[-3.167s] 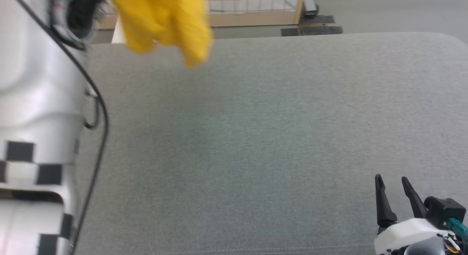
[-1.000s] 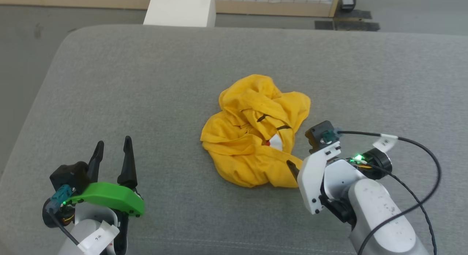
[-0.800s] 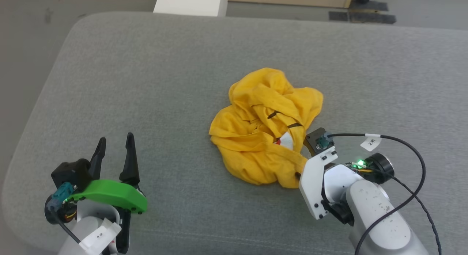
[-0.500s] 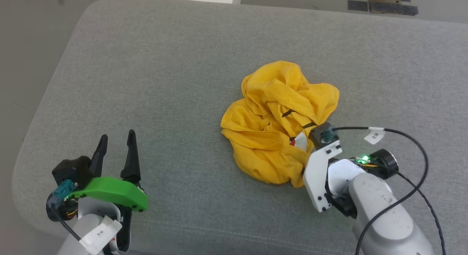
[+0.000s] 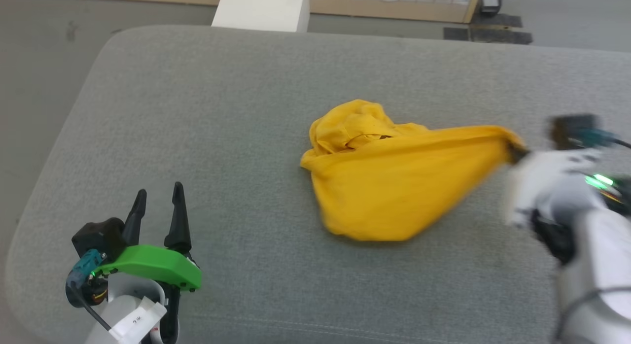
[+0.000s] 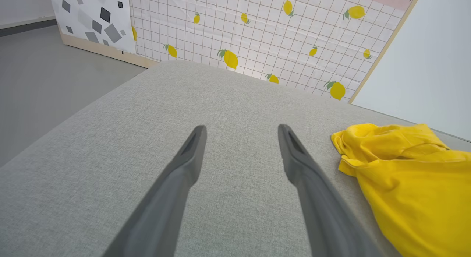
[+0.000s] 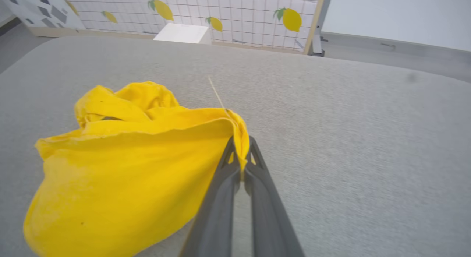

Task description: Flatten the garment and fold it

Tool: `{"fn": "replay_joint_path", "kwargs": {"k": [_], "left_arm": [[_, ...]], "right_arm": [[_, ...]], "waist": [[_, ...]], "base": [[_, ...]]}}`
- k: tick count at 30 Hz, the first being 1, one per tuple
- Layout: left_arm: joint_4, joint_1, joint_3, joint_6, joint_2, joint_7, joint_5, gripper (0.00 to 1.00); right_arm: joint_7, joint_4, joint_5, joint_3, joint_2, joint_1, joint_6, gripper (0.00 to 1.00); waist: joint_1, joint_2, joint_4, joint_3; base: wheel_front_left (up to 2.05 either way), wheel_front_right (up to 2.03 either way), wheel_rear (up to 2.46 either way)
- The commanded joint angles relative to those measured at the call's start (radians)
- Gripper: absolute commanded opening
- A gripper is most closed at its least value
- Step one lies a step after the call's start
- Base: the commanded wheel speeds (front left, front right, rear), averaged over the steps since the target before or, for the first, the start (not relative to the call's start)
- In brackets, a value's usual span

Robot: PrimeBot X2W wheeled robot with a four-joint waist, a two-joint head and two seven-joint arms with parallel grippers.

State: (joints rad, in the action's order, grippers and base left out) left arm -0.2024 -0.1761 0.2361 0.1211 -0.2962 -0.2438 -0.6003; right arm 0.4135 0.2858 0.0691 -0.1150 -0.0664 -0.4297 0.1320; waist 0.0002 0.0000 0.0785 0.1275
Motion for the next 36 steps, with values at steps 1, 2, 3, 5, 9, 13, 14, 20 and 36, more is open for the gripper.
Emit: {"fn": "replay_joint_path", "kwargs": {"k": [1,2,3,5,9,13,14,20,36], "left_arm": [[0.003,0.017,0.002,0.005,0.004,-0.005,-0.006,1.00],[0.002,0.017,0.004,0.004,0.006,-0.005,-0.008,1.00],[0.002,0.017,0.006,0.004,0.008,-0.004,-0.008,1.00],[0.001,0.018,0.008,0.005,0.010,-0.004,-0.009,1.00],[-0.001,0.022,0.012,0.003,0.010,0.001,-0.015,1.00],[-0.004,0.025,0.012,0.002,0.008,0.005,-0.021,1.00],[-0.005,0.025,0.012,0.002,0.007,0.005,-0.022,1.00],[0.003,-0.004,0.022,-0.015,0.023,0.020,-0.043,1.00],[-0.310,-0.527,0.293,-0.062,0.148,0.696,-0.091,1.00]], "right_arm": [[0.022,-0.023,-0.027,-0.062,-0.017,0.056,-0.001,0.00],[0.042,-0.043,-0.042,-0.115,-0.019,0.090,-0.001,0.00],[0.056,-0.058,-0.051,-0.154,-0.017,0.117,-0.001,0.00],[0.089,-0.074,-0.071,-0.224,-0.012,0.178,-0.001,0.00],[0.138,-0.074,-0.089,-0.296,0.007,0.275,-0.001,0.00],[0.099,-0.078,-0.041,-0.302,0.015,0.285,-0.001,0.85],[0.072,-0.082,-0.006,-0.294,0.015,0.277,-0.001,1.00],[-0.097,-0.158,0.152,-0.288,0.016,0.253,-0.001,1.00],[-0.185,-0.233,0.196,-0.243,0.016,0.305,-0.001,1.00]], "waist": [[-0.0002,0.0000,-0.025,-0.024],[-0.0002,0.0000,-0.029,-0.027],[-0.0002,0.0000,-0.032,-0.029],[-0.0002,0.0000,-0.038,-0.032],[-0.0002,0.0000,-0.053,-0.032],[-0.0002,0.0000,-0.065,-0.030],[-0.0002,0.0000,-0.069,-0.031],[-0.0002,0.0000,-0.079,-0.037],[-0.0002,0.0000,-0.244,0.107]], "base": [[0.00,0.00,0.00],[0.00,0.00,0.00],[0.00,0.00,0.00],[0.00,0.00,0.00],[0.00,0.00,0.00],[0.00,0.00,0.00],[0.00,0.00,0.00],[0.00,0.00,0.00],[0.00,0.00,0.00]]}}
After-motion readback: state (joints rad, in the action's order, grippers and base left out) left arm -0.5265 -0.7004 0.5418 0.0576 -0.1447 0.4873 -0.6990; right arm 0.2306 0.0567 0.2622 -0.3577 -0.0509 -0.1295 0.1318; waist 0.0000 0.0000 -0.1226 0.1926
